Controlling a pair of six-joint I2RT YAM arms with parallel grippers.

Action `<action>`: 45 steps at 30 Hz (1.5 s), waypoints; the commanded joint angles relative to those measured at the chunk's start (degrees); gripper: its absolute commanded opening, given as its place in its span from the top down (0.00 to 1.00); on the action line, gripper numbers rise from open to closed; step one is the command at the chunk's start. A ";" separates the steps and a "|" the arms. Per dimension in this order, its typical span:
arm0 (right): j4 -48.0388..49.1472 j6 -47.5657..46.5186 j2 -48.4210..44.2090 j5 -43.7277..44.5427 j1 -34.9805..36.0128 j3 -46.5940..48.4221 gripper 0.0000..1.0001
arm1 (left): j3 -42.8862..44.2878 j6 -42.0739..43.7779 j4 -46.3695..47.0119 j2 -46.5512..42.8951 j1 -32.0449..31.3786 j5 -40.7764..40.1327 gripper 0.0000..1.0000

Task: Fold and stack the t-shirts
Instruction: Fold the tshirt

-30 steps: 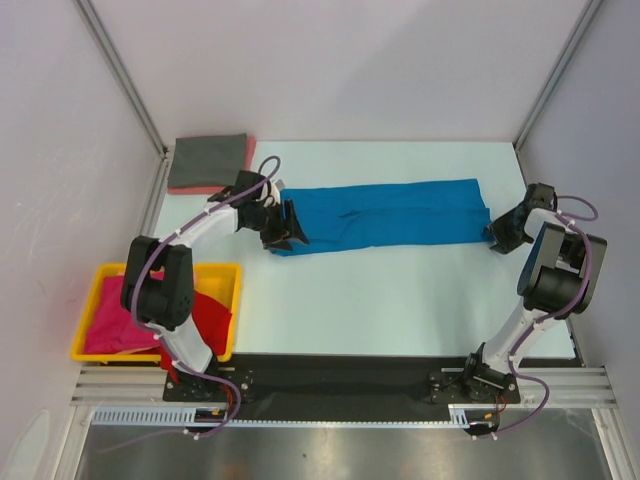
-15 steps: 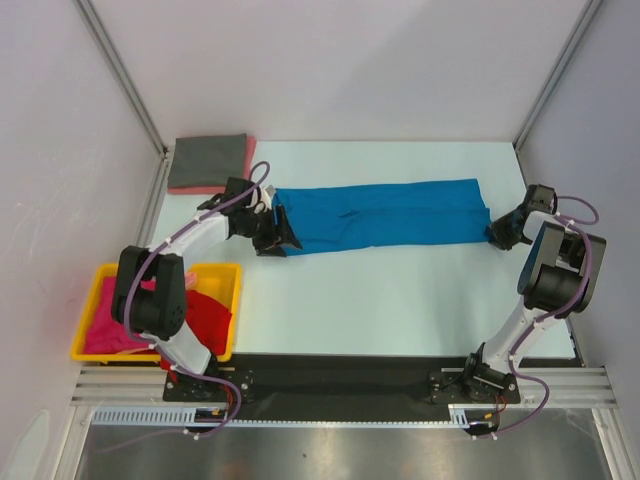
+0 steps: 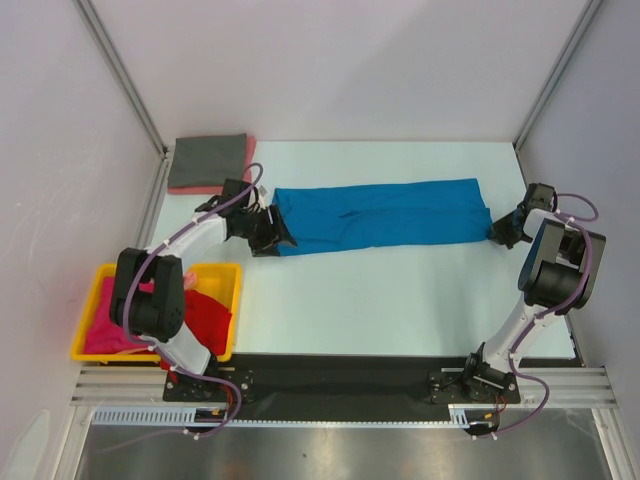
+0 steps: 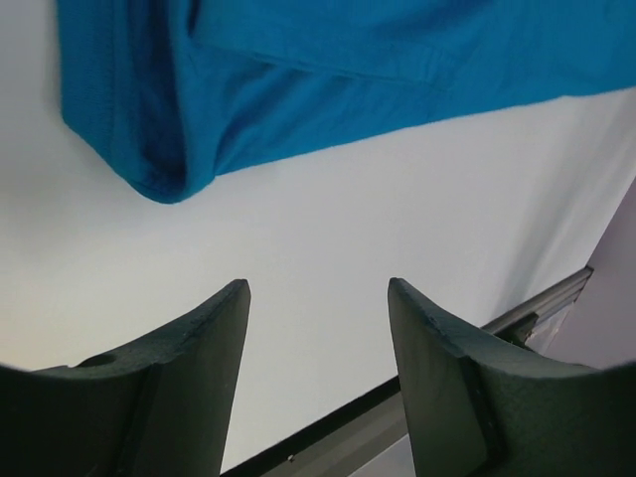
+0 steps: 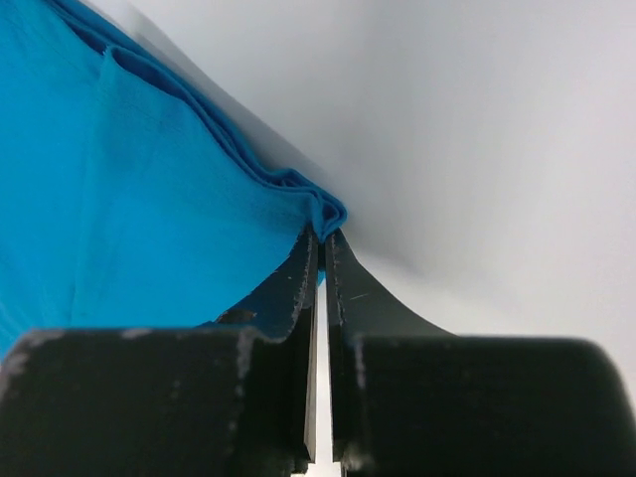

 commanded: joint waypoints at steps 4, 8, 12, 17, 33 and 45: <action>-8.53 -6.41 -1.85 7.93 -0.09 -1.50 1.00 | -0.15 -9.05 2.61 1.60 0.40 -11.74 0.37; -7.75 -7.56 -5.01 7.58 0.09 -3.78 1.00 | 1.96 -10.11 1.73 4.41 -0.38 -15.61 0.38; -7.57 -7.21 -6.34 6.53 0.79 -3.62 1.00 | 1.88 -11.95 3.47 6.00 -0.74 -19.48 0.37; -8.36 -6.68 -7.83 3.45 0.79 -4.14 1.00 | 3.19 -13.80 6.56 10.30 -0.74 -20.63 0.37; -18.73 -2.73 -15.37 12.77 1.40 -10.55 1.00 | 26.53 -6.07 3.75 25.68 -1.00 -26.52 1.00; -24.44 11.23 -26.46 4.87 18.89 -23.64 1.00 | 55.91 2.64 11.02 46.51 -0.92 -27.15 1.00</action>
